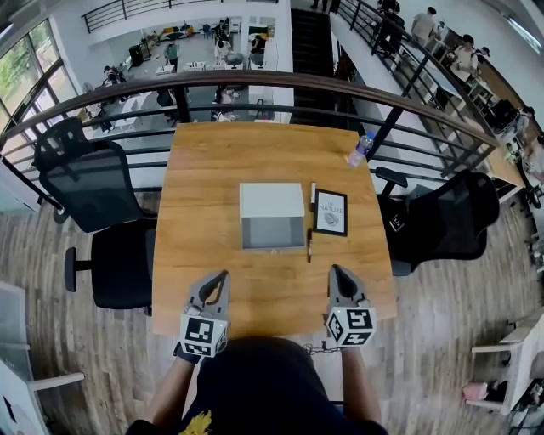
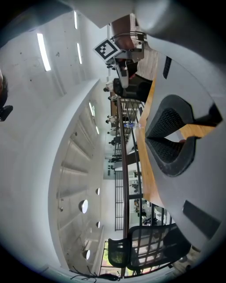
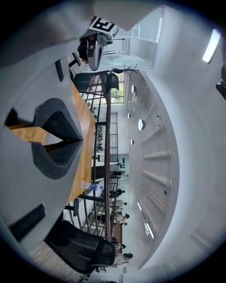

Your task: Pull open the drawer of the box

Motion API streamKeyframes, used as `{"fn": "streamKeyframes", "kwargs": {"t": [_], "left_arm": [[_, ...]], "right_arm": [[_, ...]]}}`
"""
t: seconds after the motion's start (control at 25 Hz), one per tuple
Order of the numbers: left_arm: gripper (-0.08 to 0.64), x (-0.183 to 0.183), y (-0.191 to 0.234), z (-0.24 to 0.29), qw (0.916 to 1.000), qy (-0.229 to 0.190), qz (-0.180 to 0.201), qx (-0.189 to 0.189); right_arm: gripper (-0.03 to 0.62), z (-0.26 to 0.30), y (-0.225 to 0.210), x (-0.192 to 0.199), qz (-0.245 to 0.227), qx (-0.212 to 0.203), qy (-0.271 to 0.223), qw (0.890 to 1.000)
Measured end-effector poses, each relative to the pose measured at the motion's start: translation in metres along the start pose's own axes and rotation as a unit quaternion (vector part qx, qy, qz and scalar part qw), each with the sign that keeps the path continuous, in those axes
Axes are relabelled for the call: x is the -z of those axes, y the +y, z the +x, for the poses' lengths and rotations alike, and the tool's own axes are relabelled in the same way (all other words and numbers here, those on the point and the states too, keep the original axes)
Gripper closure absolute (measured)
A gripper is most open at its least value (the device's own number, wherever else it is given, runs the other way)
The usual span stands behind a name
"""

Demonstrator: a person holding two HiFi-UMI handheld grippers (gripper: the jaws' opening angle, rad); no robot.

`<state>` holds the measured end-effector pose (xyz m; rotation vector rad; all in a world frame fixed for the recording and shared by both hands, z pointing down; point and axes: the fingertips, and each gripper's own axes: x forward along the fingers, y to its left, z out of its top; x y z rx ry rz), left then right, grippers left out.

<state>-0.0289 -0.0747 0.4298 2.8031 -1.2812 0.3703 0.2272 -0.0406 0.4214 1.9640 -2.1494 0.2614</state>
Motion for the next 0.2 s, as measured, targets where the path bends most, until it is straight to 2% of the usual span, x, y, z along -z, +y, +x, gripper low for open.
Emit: {"fn": "streamKeyframes", "kwargs": {"t": [0.2], "left_arm": [[0.543,0.012,0.003,0.004,0.9998,0.016,-0.009,0.006]], "right_arm": [[0.598,0.004,0.003,0.002,-0.002,0.0,0.004,1.0]]}}
